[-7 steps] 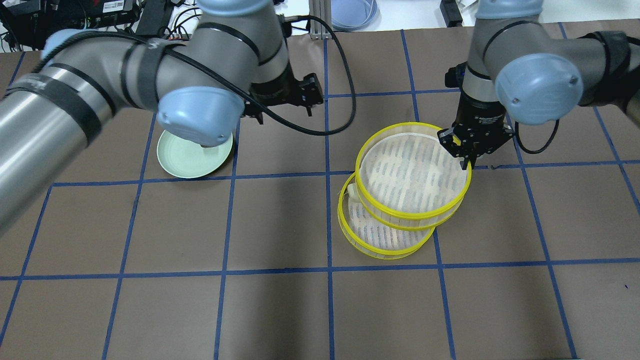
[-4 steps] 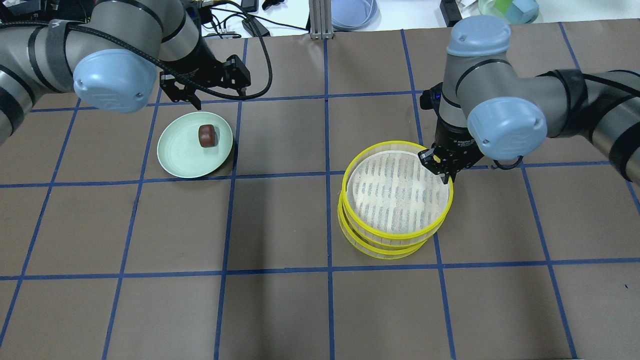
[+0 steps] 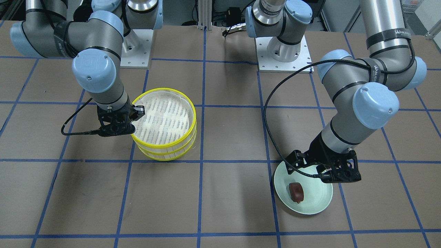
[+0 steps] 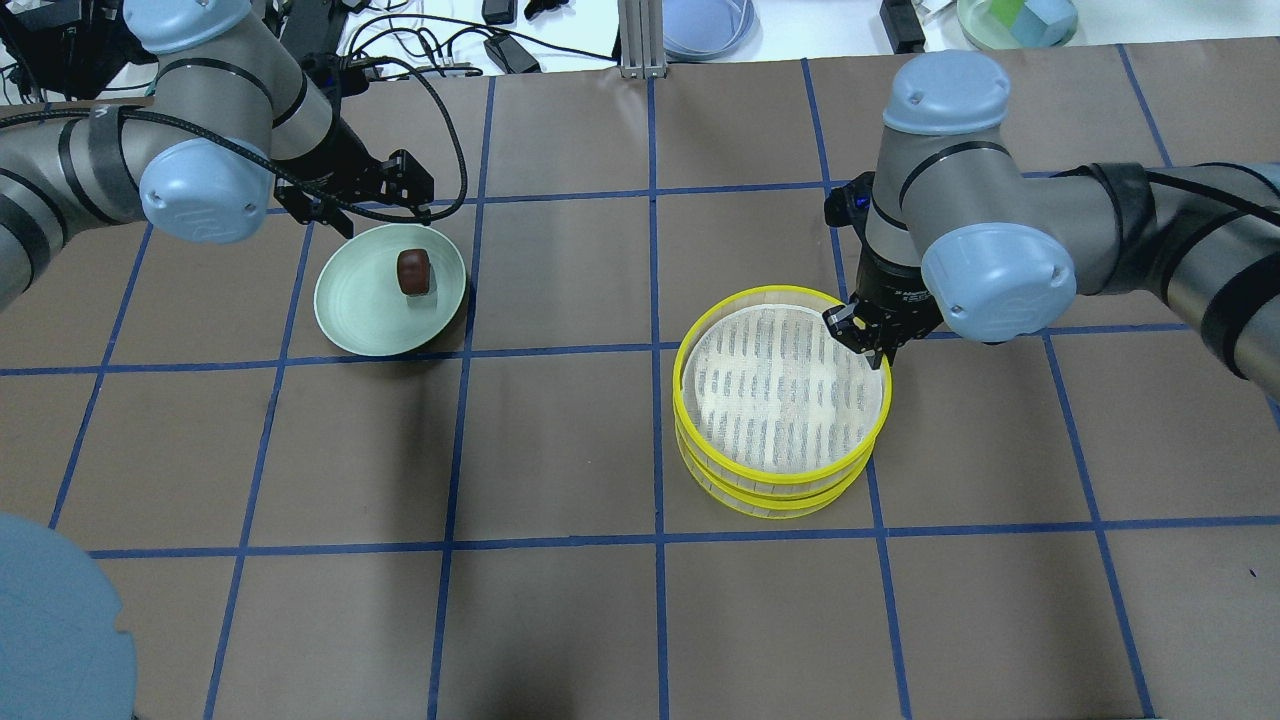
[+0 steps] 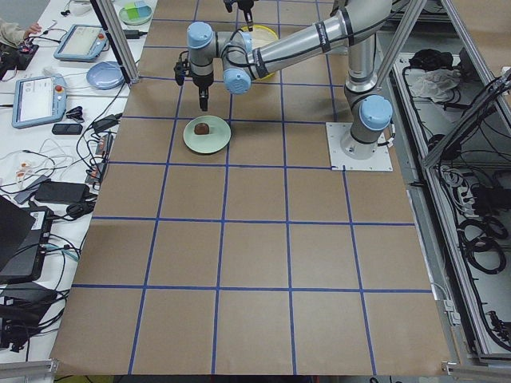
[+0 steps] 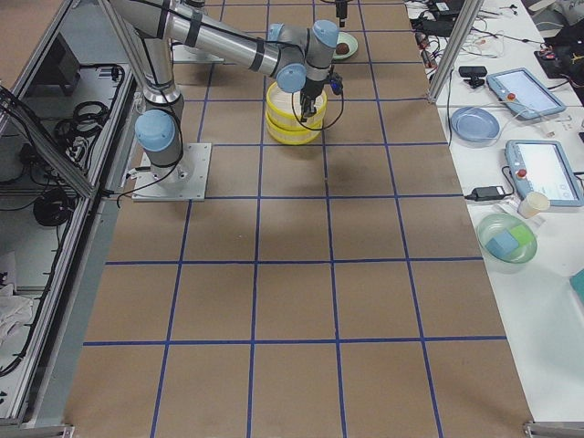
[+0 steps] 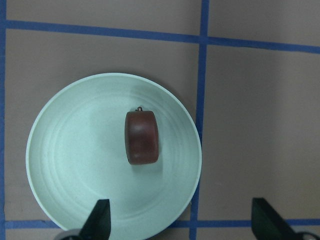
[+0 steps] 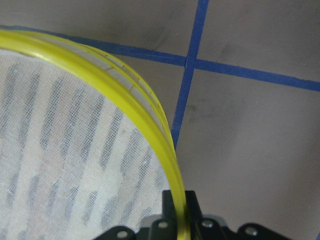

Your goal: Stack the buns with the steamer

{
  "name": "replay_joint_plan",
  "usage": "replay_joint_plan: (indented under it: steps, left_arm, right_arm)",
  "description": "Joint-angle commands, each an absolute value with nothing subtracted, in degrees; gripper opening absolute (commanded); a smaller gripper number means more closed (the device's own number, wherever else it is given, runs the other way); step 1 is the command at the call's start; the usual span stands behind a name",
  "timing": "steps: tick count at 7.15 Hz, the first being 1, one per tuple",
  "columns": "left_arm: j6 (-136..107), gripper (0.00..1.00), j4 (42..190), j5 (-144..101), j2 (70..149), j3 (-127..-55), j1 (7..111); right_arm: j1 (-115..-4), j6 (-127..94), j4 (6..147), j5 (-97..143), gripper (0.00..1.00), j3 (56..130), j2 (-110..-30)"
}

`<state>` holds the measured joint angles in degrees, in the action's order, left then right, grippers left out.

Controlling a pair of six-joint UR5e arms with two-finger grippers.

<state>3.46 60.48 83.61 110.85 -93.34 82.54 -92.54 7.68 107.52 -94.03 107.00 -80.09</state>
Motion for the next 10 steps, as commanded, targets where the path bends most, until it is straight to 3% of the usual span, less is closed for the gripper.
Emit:
replay_joint_plan:
  steps: [1, 9, 10]
  left_arm:
    - [4.9, 1.0, 55.6, 83.8, 114.9, -93.3, 81.5]
    - [3.9, 1.0, 50.7, 86.3, 122.1, -96.0, 81.6]
    - [4.4, 0.87, 49.0, 86.3, 122.6, -95.9, 81.7]
  right_arm:
    - [-92.7, 7.7, 107.7, -94.5, 0.0, 107.1, -79.9]
    - [-92.7, 7.6, 107.1, -95.0, 0.0, 107.3, -79.5]
    - [-92.6, 7.5, 107.1, -95.1, 0.04, 107.3, -79.5]
